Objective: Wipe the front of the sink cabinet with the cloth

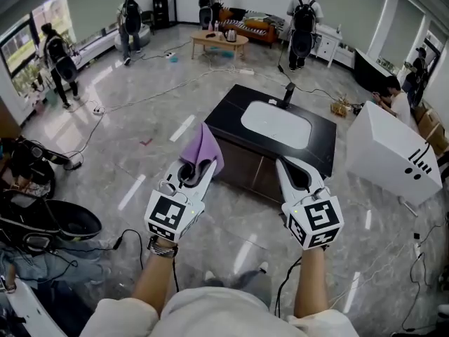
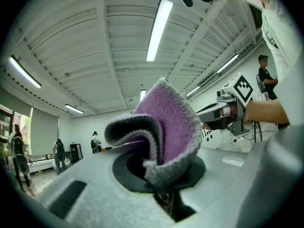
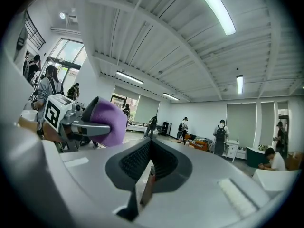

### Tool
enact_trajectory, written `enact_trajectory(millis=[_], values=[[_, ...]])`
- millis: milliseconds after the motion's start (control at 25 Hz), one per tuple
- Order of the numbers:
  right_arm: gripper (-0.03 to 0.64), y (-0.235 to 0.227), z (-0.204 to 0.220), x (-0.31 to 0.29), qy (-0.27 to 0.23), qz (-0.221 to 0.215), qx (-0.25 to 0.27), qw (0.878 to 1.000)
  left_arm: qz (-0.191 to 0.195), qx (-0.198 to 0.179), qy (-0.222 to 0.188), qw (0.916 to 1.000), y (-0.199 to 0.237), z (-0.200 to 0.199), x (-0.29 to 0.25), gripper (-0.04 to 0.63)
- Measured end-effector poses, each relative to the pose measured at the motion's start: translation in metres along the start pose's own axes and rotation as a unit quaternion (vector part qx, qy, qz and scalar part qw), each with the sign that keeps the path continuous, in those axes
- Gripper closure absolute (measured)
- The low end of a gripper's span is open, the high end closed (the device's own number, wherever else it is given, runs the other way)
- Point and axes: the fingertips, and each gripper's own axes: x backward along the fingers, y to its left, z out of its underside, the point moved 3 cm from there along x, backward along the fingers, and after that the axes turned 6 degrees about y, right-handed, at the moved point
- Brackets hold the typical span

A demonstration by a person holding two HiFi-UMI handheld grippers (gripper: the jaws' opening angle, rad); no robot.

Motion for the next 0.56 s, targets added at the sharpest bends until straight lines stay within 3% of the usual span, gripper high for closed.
enact_trajectory(millis=[560], values=[[0.611,0.018,0.005,-0.007,0.005,-0.004,-0.002,1.000,0.008,-0.005,0.005,0.9999,0.002,0.009,0.008,0.549]])
